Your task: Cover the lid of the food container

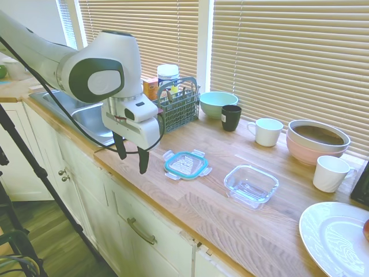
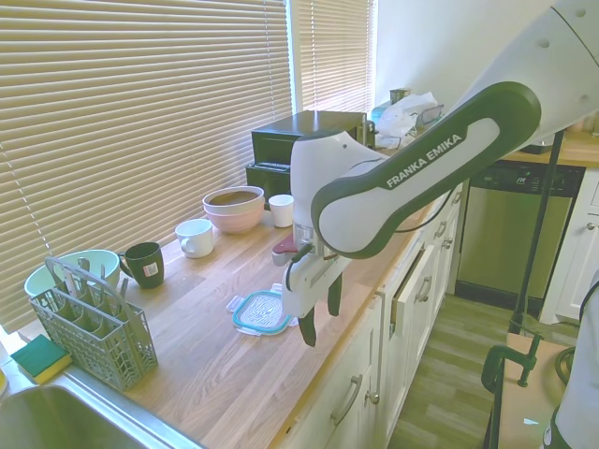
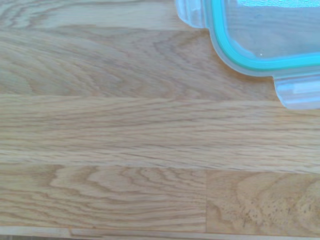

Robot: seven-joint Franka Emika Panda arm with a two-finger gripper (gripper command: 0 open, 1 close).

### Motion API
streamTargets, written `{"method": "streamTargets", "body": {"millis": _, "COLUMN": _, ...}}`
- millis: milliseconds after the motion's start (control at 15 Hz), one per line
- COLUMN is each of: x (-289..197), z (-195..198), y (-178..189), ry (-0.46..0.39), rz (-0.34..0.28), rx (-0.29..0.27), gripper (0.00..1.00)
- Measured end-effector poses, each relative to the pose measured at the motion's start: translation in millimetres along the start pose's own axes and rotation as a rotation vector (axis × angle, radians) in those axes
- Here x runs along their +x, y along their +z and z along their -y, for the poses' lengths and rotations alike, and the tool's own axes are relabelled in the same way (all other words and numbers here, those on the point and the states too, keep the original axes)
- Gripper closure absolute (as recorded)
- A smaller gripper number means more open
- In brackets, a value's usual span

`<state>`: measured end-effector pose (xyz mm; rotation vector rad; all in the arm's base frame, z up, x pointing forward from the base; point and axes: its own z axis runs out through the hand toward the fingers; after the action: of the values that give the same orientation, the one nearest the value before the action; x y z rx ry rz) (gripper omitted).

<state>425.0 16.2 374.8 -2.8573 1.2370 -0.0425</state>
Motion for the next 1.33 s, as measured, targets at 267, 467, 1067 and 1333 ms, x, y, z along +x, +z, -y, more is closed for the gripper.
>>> {"method": "streamTargets", "body": {"millis": 267, "x": 5, "z": 0, "y": -1, "ry": 0.004, "rz": -0.029, "rx": -0.022, "gripper": 0.0}}
{"method": "streamTargets", "body": {"millis": 467, "x": 15, "z": 18, "y": -5, "ry": 0.015, "rz": -0.068, "rx": -0.04, "gripper": 0.0}}
{"method": "streamTargets", "body": {"millis": 1067, "x": 47, "z": 102, "y": 25, "ry": -0.03, "rz": -0.211, "rx": -0.152, "gripper": 0.0}}
{"method": "streamTargets", "body": {"millis": 1333, "x": 52, "z": 132, "y": 39, "ry": -0.063, "rz": -0.253, "rx": -0.188, "gripper": 0.0}}
